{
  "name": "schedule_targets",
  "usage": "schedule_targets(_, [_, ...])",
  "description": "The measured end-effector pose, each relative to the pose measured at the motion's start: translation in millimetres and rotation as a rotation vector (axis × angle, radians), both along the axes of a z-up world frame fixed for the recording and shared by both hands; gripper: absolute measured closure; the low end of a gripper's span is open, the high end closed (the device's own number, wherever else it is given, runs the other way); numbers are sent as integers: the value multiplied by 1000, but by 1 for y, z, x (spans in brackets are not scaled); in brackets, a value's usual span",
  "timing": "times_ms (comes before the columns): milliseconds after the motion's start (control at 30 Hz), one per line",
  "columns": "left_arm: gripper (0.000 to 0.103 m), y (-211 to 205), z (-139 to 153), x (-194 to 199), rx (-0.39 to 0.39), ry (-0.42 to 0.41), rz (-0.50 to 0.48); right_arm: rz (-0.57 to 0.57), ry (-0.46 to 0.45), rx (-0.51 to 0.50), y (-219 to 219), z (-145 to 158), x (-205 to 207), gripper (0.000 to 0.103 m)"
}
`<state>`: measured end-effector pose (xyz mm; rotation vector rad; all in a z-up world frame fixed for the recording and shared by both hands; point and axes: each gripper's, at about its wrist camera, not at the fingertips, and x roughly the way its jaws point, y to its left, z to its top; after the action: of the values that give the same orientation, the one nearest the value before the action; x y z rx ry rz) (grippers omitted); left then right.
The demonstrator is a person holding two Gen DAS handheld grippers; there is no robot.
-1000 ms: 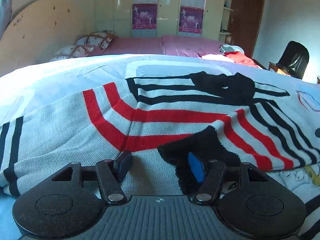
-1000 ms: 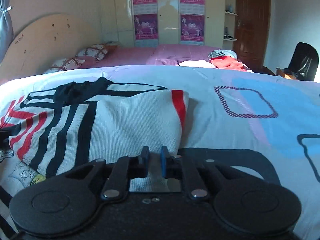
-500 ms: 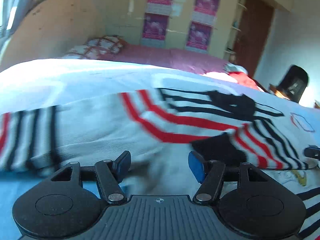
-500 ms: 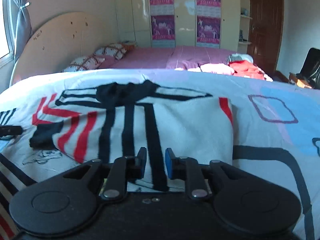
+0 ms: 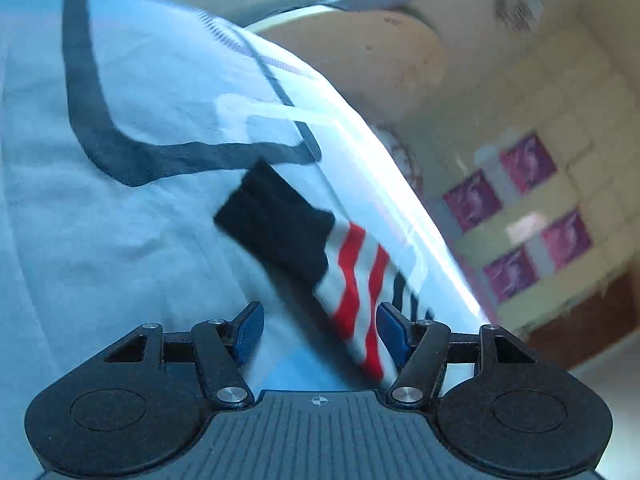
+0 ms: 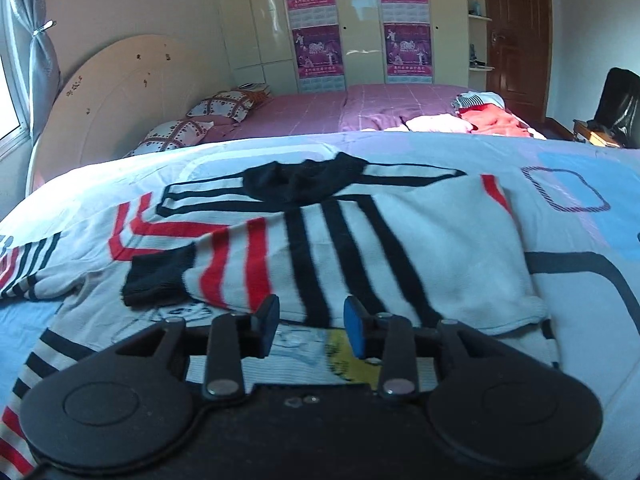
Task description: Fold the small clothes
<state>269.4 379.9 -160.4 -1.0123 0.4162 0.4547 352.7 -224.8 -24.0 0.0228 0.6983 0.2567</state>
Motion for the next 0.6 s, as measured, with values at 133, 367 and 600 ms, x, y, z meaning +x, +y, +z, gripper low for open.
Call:
schedule_targets(133, [41, 22, -11, 22, -33, -47, 19, -2, -1, 2, 12, 6, -3, 67])
schedule_targets(367, [95, 18, 5, 60, 81, -48, -53, -53, 2, 21, 4, 11, -6, 67])
schedule_targets(600, [95, -102, 94, 133, 409, -156, -335, -123, -12, 46, -22, 15, -14, 67])
